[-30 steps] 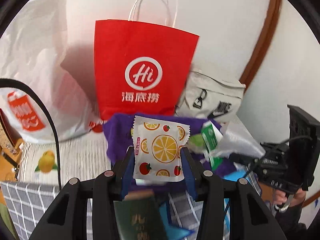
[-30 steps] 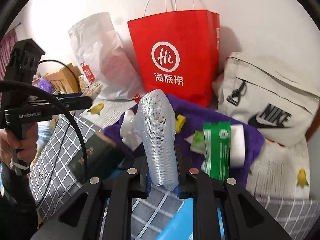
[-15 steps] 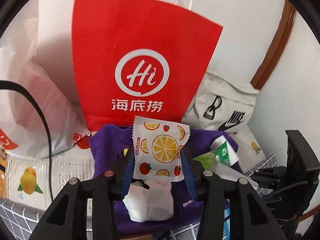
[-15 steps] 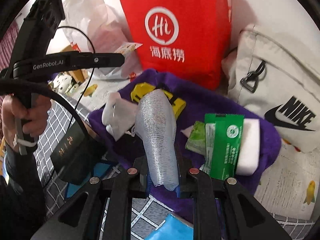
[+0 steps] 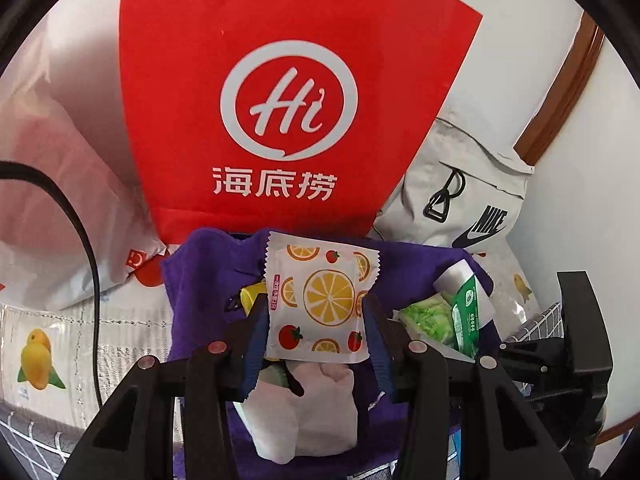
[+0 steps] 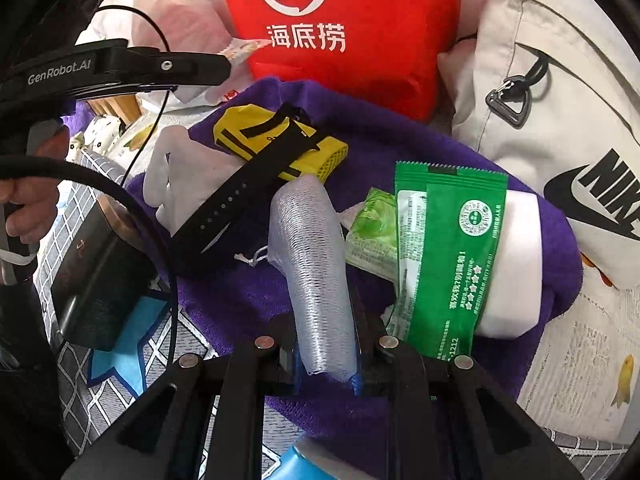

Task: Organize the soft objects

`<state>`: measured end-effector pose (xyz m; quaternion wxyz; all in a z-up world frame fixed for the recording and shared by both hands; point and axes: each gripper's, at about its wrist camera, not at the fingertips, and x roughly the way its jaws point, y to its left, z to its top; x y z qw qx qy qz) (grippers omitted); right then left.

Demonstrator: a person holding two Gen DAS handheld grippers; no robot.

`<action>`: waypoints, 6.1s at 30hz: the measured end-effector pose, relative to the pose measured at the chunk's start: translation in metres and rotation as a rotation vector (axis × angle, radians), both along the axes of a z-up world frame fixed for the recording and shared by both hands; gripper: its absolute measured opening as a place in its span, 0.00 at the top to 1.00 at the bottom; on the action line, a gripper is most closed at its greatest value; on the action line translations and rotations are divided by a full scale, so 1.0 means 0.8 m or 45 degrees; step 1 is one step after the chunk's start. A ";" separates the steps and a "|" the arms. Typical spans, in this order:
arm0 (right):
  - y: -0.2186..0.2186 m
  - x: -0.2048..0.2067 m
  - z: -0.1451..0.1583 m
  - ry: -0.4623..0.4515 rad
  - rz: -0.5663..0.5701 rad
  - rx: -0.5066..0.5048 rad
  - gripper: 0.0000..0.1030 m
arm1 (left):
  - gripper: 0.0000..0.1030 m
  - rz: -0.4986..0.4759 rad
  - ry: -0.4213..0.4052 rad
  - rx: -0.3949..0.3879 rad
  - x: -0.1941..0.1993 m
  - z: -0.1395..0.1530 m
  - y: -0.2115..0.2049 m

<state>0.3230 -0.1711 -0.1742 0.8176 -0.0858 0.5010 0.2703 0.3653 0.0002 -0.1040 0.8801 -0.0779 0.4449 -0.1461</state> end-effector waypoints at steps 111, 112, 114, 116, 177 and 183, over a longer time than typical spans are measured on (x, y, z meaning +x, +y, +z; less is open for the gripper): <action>-0.060 -0.413 0.176 -0.358 -0.656 0.008 0.00 | 0.07 0.266 -0.098 0.282 -0.456 0.115 -0.027; -0.060 -0.414 0.177 -0.361 -0.655 0.004 0.00 | 0.07 0.267 -0.099 0.282 -0.456 0.115 -0.027; -0.058 -0.415 0.177 -0.364 -0.650 0.002 0.00 | 0.07 0.269 -0.098 0.280 -0.457 0.116 -0.026; -0.056 -0.415 0.178 -0.365 -0.645 -0.001 0.00 | 0.07 0.265 -0.099 0.280 -0.457 0.116 -0.026; -0.063 -0.423 0.186 -0.384 -0.641 0.015 0.00 | 0.07 0.250 -0.097 0.293 -0.458 0.119 -0.027; -0.063 -0.424 0.186 -0.385 -0.643 0.014 0.00 | 0.07 0.254 -0.098 0.293 -0.458 0.119 -0.028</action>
